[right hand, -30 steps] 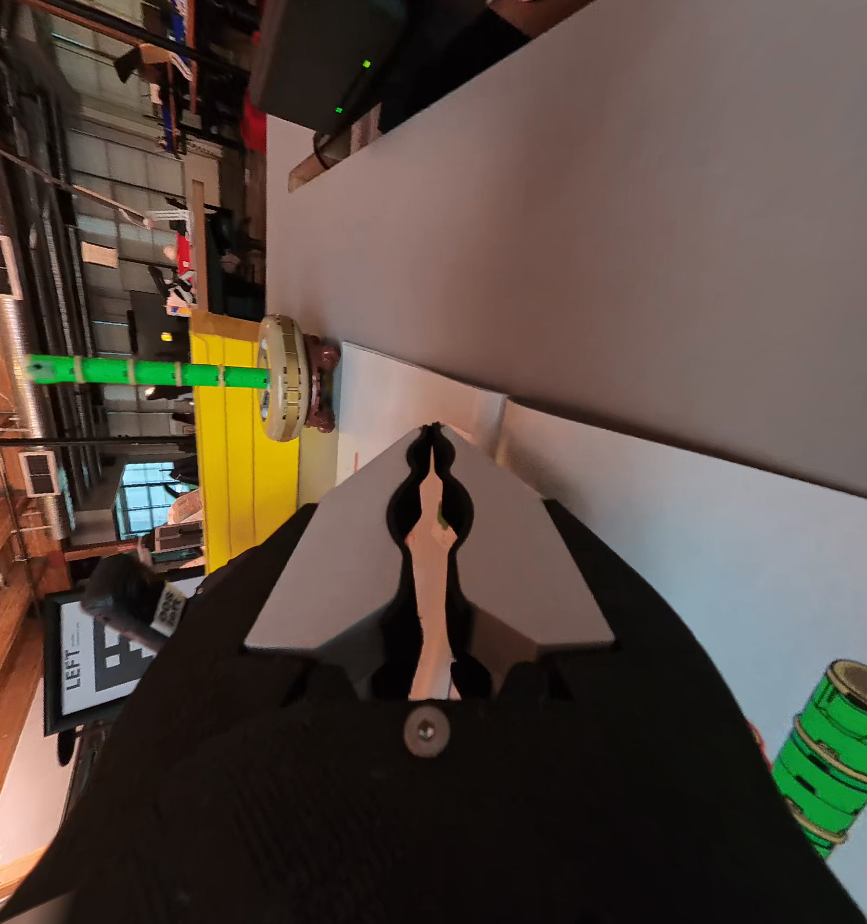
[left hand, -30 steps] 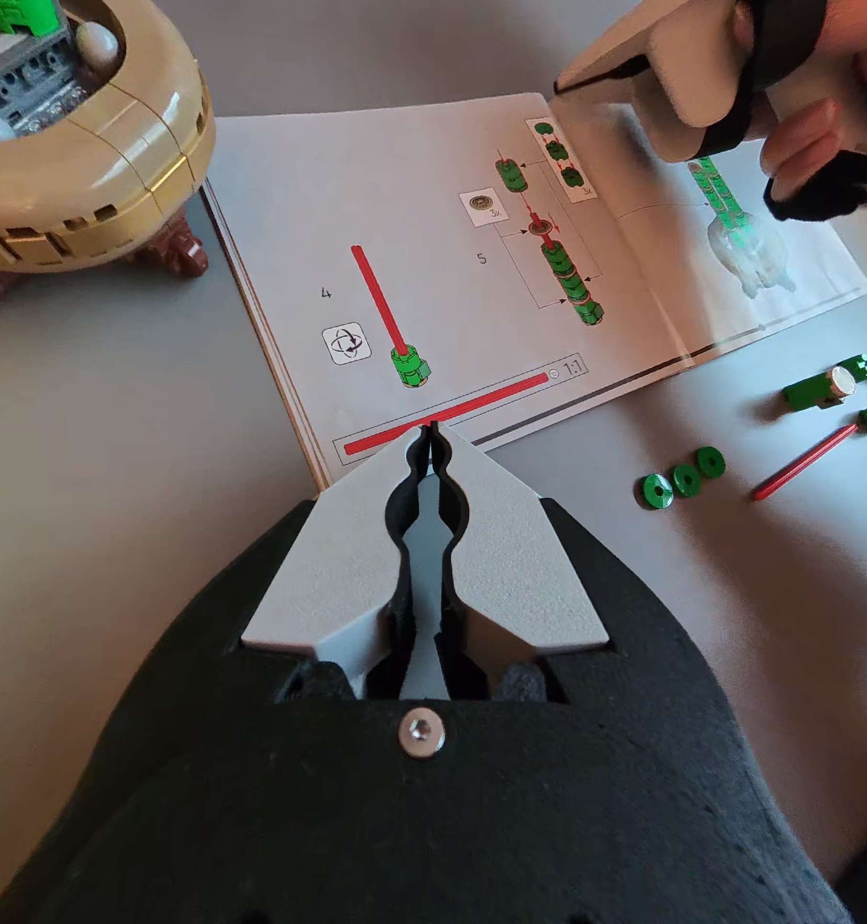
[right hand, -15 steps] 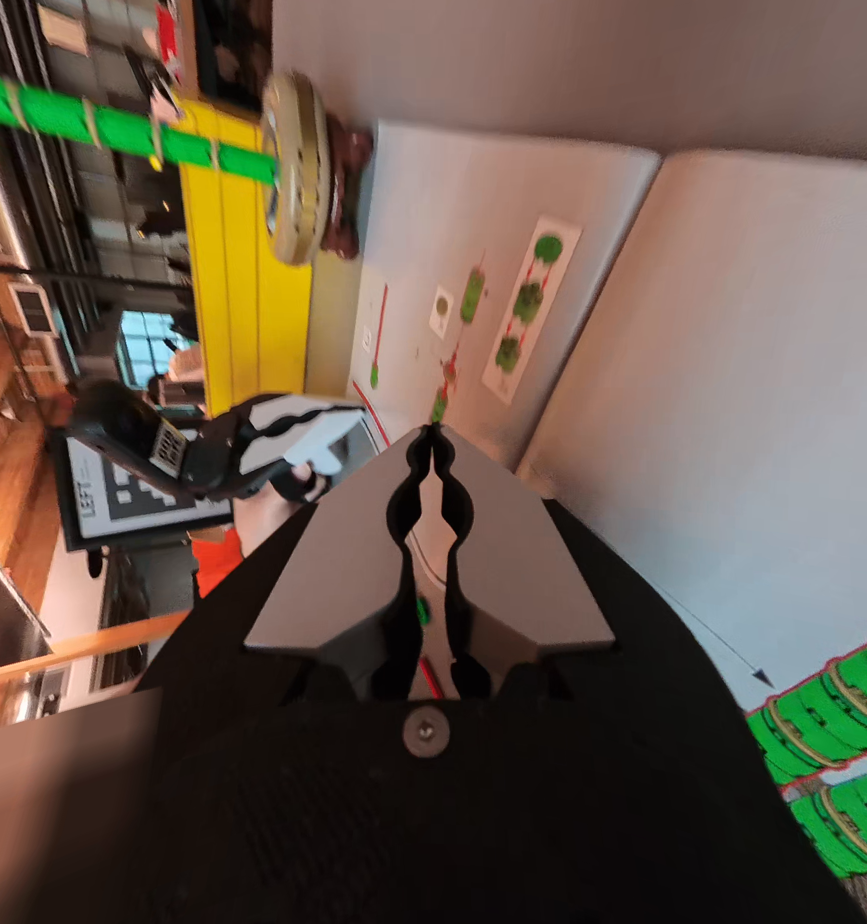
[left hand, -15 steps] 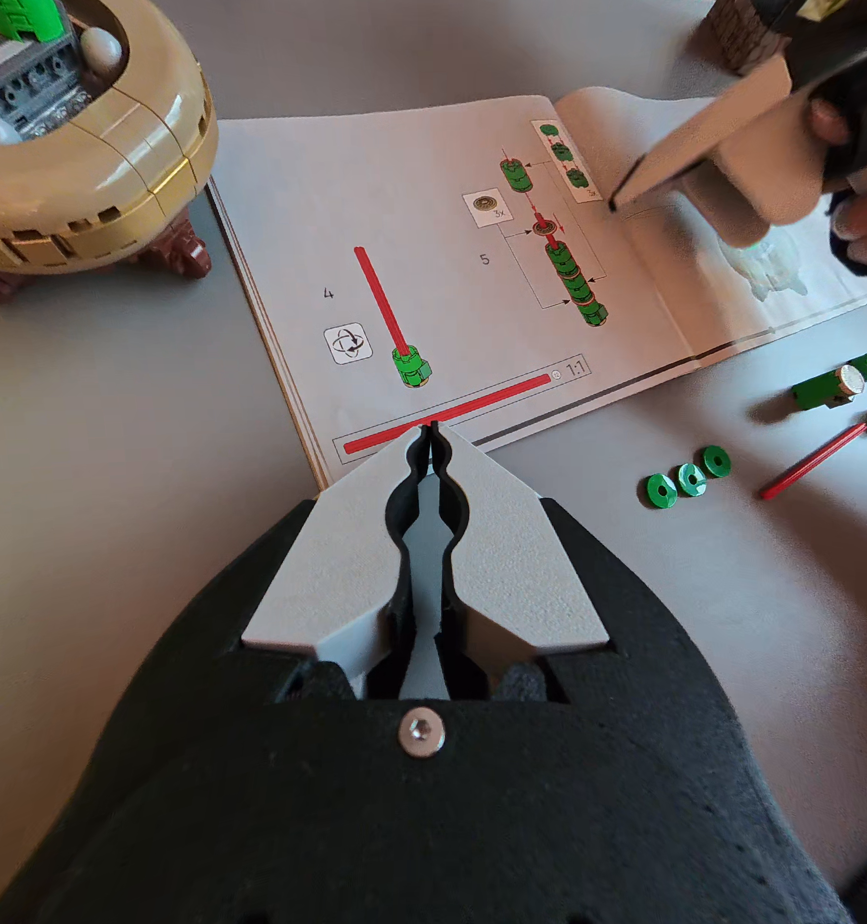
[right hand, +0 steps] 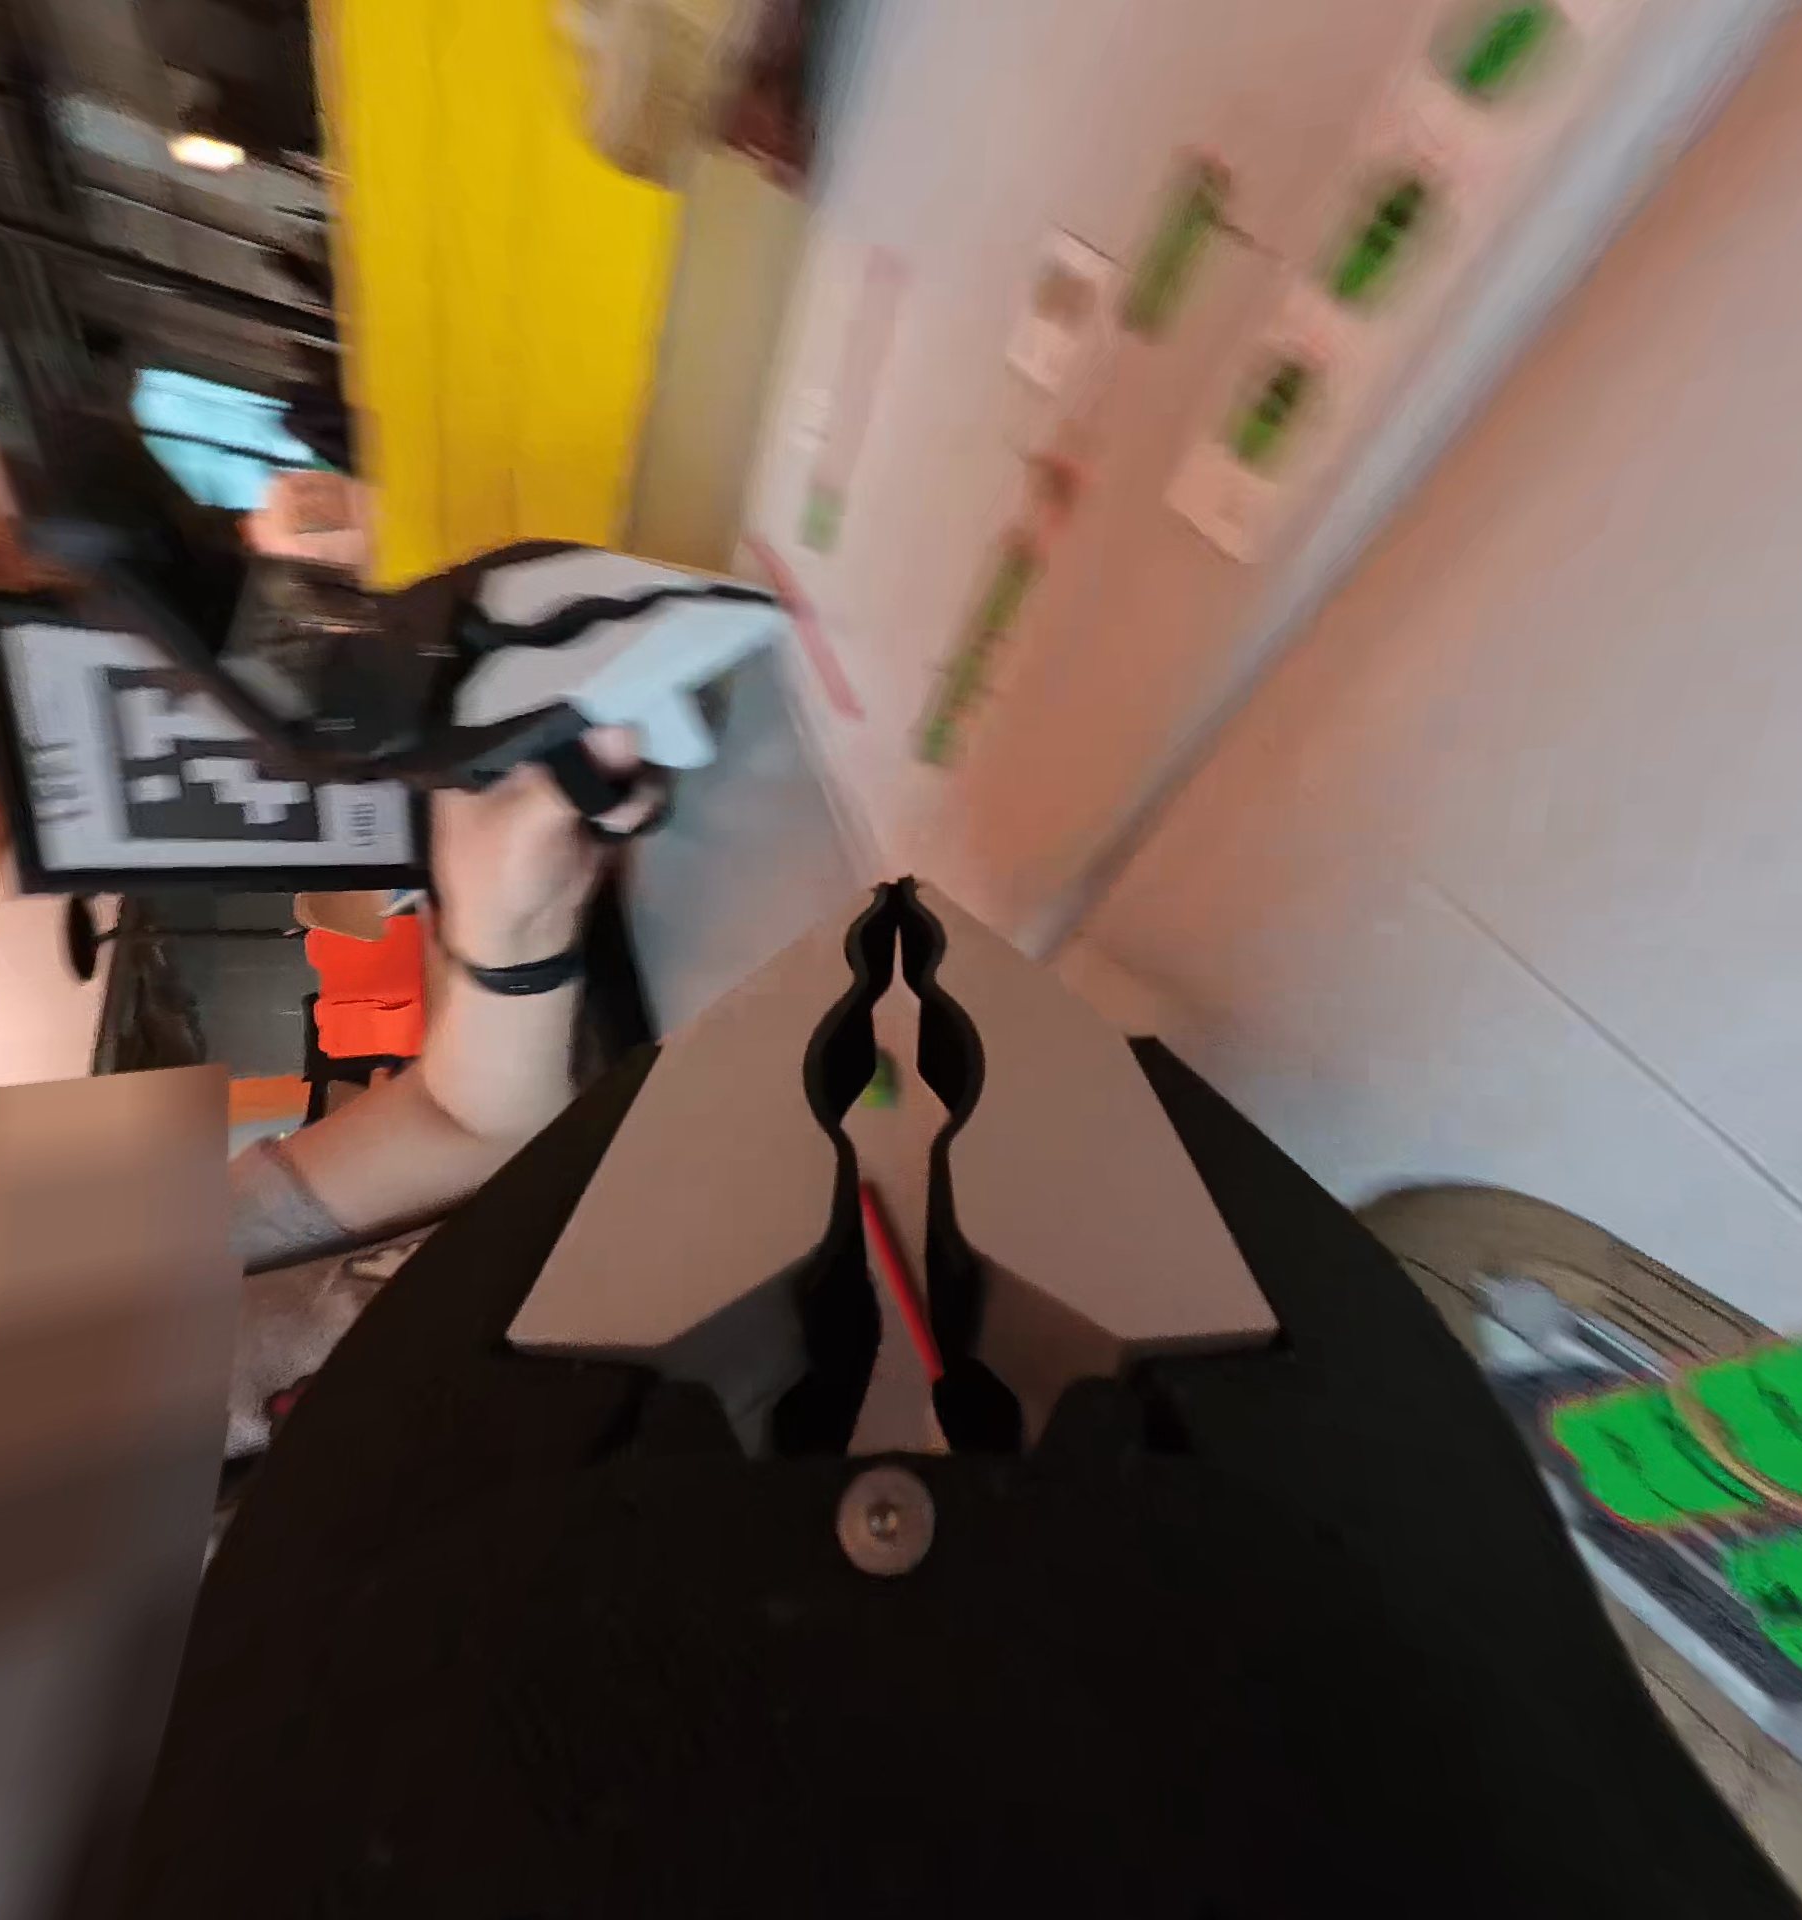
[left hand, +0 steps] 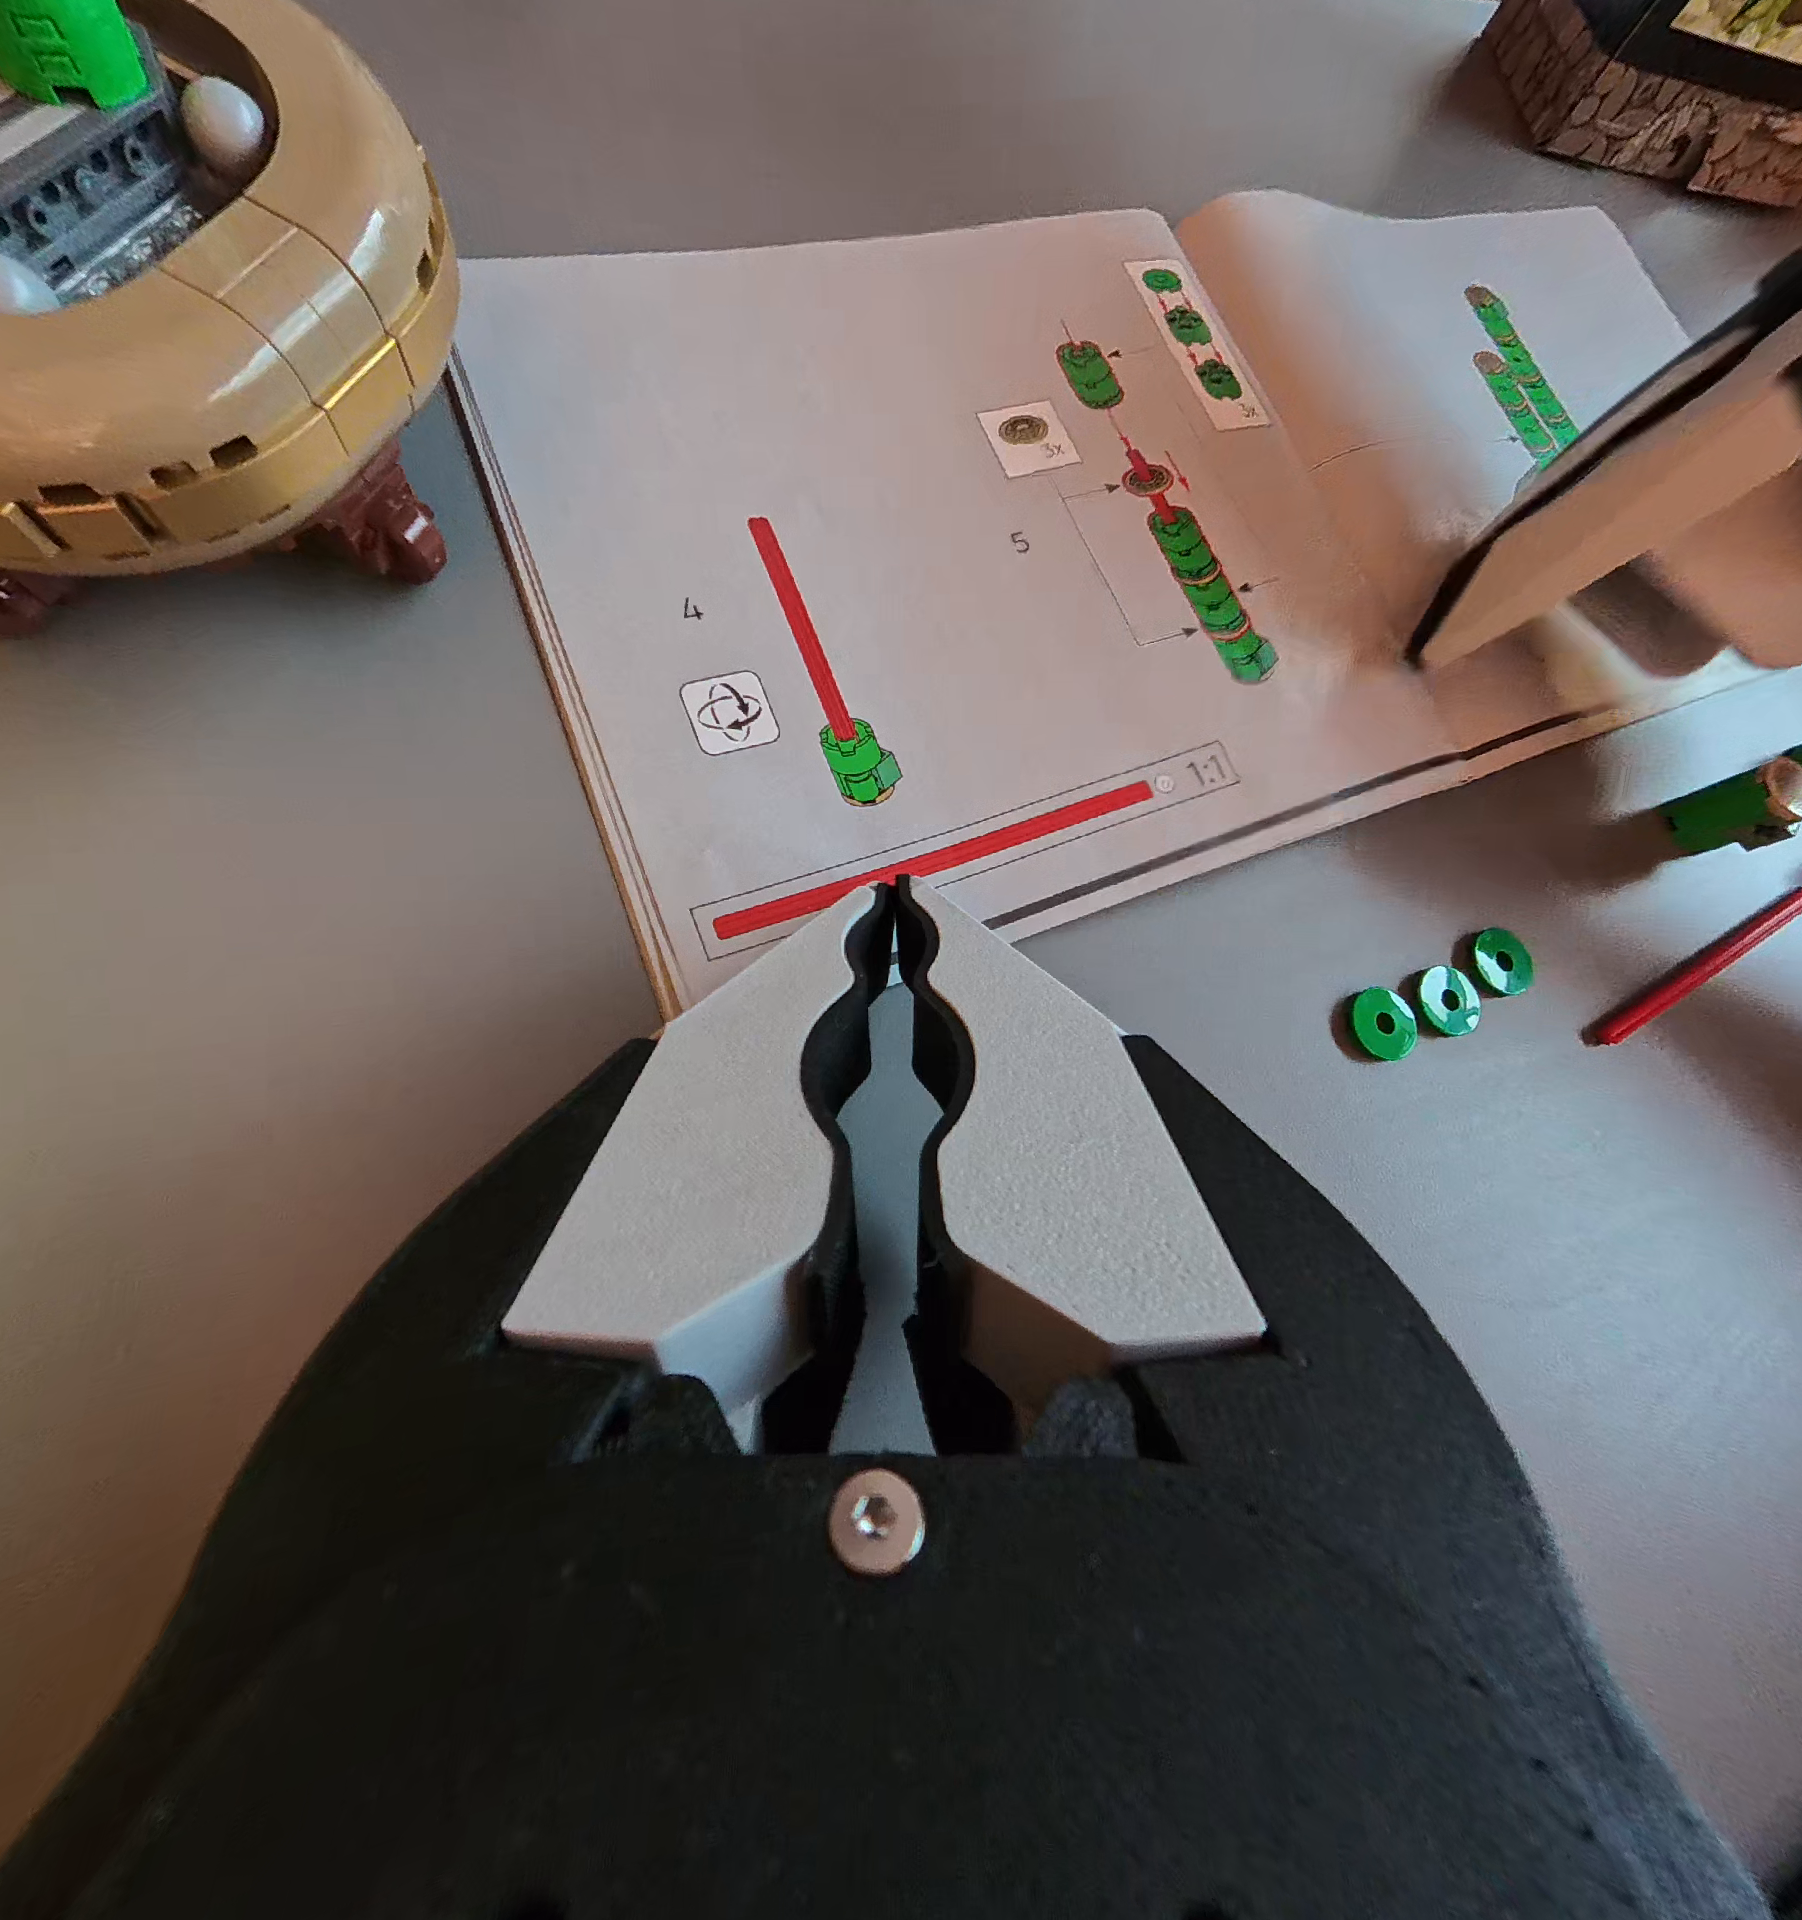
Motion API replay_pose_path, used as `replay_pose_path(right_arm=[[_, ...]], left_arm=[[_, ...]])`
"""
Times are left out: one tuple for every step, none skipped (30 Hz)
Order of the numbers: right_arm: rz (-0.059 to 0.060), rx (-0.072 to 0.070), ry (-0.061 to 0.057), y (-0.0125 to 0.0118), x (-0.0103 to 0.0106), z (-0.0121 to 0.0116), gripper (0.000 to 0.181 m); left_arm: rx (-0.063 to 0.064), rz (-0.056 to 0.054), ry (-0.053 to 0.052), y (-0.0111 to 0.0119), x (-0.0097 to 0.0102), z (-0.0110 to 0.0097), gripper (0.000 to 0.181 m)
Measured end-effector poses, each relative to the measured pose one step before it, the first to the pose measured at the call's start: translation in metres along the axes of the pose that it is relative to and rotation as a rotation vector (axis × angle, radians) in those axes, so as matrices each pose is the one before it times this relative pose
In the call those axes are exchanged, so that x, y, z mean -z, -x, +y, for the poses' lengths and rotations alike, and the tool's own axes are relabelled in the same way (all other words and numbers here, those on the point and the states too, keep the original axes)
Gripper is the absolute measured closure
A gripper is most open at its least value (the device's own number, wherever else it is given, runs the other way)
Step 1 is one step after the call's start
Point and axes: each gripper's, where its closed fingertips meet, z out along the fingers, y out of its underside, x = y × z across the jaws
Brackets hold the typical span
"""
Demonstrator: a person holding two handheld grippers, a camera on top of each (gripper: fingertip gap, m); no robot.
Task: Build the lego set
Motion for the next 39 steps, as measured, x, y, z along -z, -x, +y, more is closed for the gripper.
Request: replay_pose_path(right_arm=[[-0.1041, 0.0901, -0.0621, 0.02949, 0.00665, -0.00736, 0.181], [-0.1004, 0.1225, -0.0570, 0.03413, 0.00593, -0.00467, 0.181], [-0.0508, 0.1443, -0.0209, 0.02880, 0.00320, 0.00077, 0.181], [0.0236, 0.1388, 0.0292, 0.01658, 0.00154, 0.00774, 0.181], [0.0679, 0.1361, 0.0781, 0.00695, 0.00104, 0.01523, 0.172], [0.0902, 0.1172, 0.1081, 0.00129, -0.00063, 0.01969, 0.155], [0.0726, 0.1087, 0.1377, 0.00107, -0.00222, 0.02367, 0.149], [0.0557, 0.0803, 0.1447, 0.00233, -0.00432, 0.02343, 0.149], [0.0497, 0.0668, 0.1347, 0.00170, -0.00498, 0.02055, 0.149], [0.0498, 0.0615, 0.1004, 0.00093, -0.00497, 0.01389, 0.149], [0.0458, 0.0639, 0.0650, 0.00066, -0.00399, 0.00809, 0.151], [0.0511, 0.0540, 0.0383, -0.00166, -0.00220, 0.00432, 0.154], [0.0493, 0.0328, 0.0231, -0.00408, -0.00004, 0.00280, 0.158], [0.0501, 0.0111, 0.0145, -0.00647, 0.00209, 0.00272, 0.158], [0.0446, -0.0056, -0.0057, -0.00775, 0.00436, 0.00182, 0.158], [0.0326, -0.0245, -0.0234, -0.00837, 0.00595, 0.00149, 0.158], [0.0293, -0.0468, -0.0302, -0.01018, 0.00647, 0.00296, 0.157], [0.0203, -0.0594, -0.0292, -0.01024, 0.00580, 0.00500, 0.154], [0.0052, -0.0652, -0.0311, -0.00813, 0.00408, 0.00531, 0.152], [-0.0143, -0.0591, -0.0308, -0.00389, 0.00215, 0.00452, 0.149], [-0.0221, -0.0434, -0.0224, -0.00043, 0.00049, 0.00425, 0.145], [-0.0182, -0.0202, -0.0055, 0.00149, -0.00135, 0.00486, 0.144], [-0.0048, 0.0001, 0.0101, 0.00147, -0.00289, 0.00484, 0.144], [0.0046, 0.0138, 0.0142, 0.00124, -0.00411, 0.00365, 0.144], [0.0017, 0.0156, 0.0085, 0.00175, -0.00476, 0.00185, 0.144], [-0.0081, 0.0069, 0.0059, 0.00262, -0.00472, 0.00092, 0.145], [-0.0085, -0.0001, 0.0026, 0.00198, -0.00430, 0.00005, 0.145], [-0.0119, -0.0002, 0.0030, 0.00202, -0.00375, -0.00012, 0.145], [-0.0094, 0.0024, 0.0039, 0.00143, -0.00318, 0.00003, 0.145], [-0.0055, 0.0058, 0.0001, 0.00088, -0.00240, -0.00026, 0.145], [-0.0054, 0.0025, -0.0037, 0.00076, -0.00169, -0.00053, 0.146], [-0.0079, -0.0047, -0.0040, 0.00092, -0.00148, -0.00028, 0.148], [-0.0086, -0.0101, -0.0052, 0.00084, -0.00137, -0.00045, 0.149], [-0.0073, -0.0129, -0.0038, 0.00072, -0.00192, 0.00002, 0.152], [0.0003, -0.0117, 0.0048, -0.00027, -0.00230, 0.00119, 0.158], [0.0046, -0.0087, -0.0040, -0.00050, -0.00081, -0.00094, 0.162], [0.0181, -0.0076, -0.0060, -0.00141, 0.00146, -0.00278, 0.162], [0.0268, 0.0069, -0.0092, -0.00050, 0.00366, -0.00579, 0.162], [0.0448, 0.0283, -0.0359, 0.00003, 0.00582, -0.01245, 0.162]], left_arm=[[-0.0007, -0.0009, -0.0013, -0.00011, 0.00001, 0.00000, 0.181], [-0.0013, -0.0009, -0.0012, 0.00004, 0.00000, 0.00009, 0.181], [-0.0016, -0.0008, -0.0010, -0.00011, 0.00010, 0.00010, 0.181], [-0.0018, -0.0003, -0.0009, 0.00001, 0.00019, 0.00014, 0.181], [0.0001, 0.0004, -0.0003, 0.00001, 0.00002, 0.00010, 0.181], [0.0006, 0.0010, 0.0014, -0.00005, -0.00009, -0.00014, 0.181], [0.0011, 0.0014, 0.0036, -0.00006, -0.00007, 0.00002, 0.181], [0.0016, 0.0017, 0.0038, -0.00007, 0.00006, -0.00001, 0.181], [0.0013, 0.0040, 0.0034, -0.00060, 0.00001, 0.00012, 0.181], [0.0010, 0.0046, 0.0029, -0.00063, 0.00032, 0.00021, 0.181], [0.0008, 0.0020, -0.0010, -0.00020, 0.00102, -0.00018, 0.181], [0.0012, -0.0026, -0.0120, 0.00068, 0.00238, -0.00158, 0.177], [0.0013, -0.0022, -0.0249, 0.00103, 0.00401, -0.00317, 0.176], [0.0027, -0.0006, -0.0341, 0.00115, 0.00498, -0.00439, 0.175], [0.0057, -0.0003, -0.0373, 0.00125, 0.00561, -0.00482, 0.174], [0.0082, 0.0010, -0.0352, 0.00127, 0.00563, -0.00429, 0.173], [0.0097, 0.0036, -0.0315, 0.00088, 0.00504, -0.00366, 0.172], [0.0112, 0.0075, -0.0271, 0.00024, 0.00420, -0.00317, 0.172], [0.0119, 0.0120, -0.0224, -0.00073, 0.00307, -0.00287, 0.172], [0.0115, 0.0141, -0.0174, -0.00140, 0.00173, -0.00276, 0.171], [0.0078, 0.0123, -0.0106, -0.00151, 0.00053, -0.00217, 0.170], [0.0001, 0.0102, -0.0045, -0.00158, -0.00036, -0.00142, 0.170], [-0.0057, 0.0072, 0.0008, -0.00165, -0.00100, -0.00049, 0.170], [-0.0088, 0.0065, 0.0044, -0.00197, -0.00108, -0.00004, 0.170], [-0.0109, 0.0072, 0.0046, -0.00253, -0.00115, 0.00016, 0.169], [-0.0123, 0.0060, 0.0039, -0.00261, -0.00081, 0.00013, 0.169], [-0.0133, 0.0032, 0.0040, -0.00224, -0.00064, 0.00034, 0.169], [-0.0135, -0.0002, 0.0040, -0.00155, -0.00022, 0.00044, 0.169], [-0.0123, -0.0018, 0.0027, -0.00087, 0.00016, 0.00042, 0.169], [-0.0089, -0.0031, 0.0002, -0.00020, 0.00071, 0.00006, 0.169], [-0.0042, -0.0028, -0.0038, 0.00026, 0.00100, -0.00057, 0.169], [0.0017, -0.0003, -0.0065, 0.00049, 0.00131, -0.00100, 0.169], [0.0075, 0.0029, -0.0073, 0.00049, 0.00122, -0.00128, 0.169], [0.0108, 0.0061, -0.0075, 0.00033, 0.00112, -0.00130, 0.169], [0.0125, 0.0083, -0.0081, 0.00002, 0.00123, -0.00152, 0.169], [0.0122, 0.0101, -0.0099, -0.00047, 0.00113, -0.00184, 0.169], [0.0079, 0.0164, -0.0130, -0.00176, 0.00125, -0.00240, 0.169], [0.0022, 0.0268, -0.0172, -0.00438, 0.00145, -0.00310, 0.168], [-0.0037, 0.0354, -0.0198, -0.00676, 0.00131, -0.00360, 0.167]])
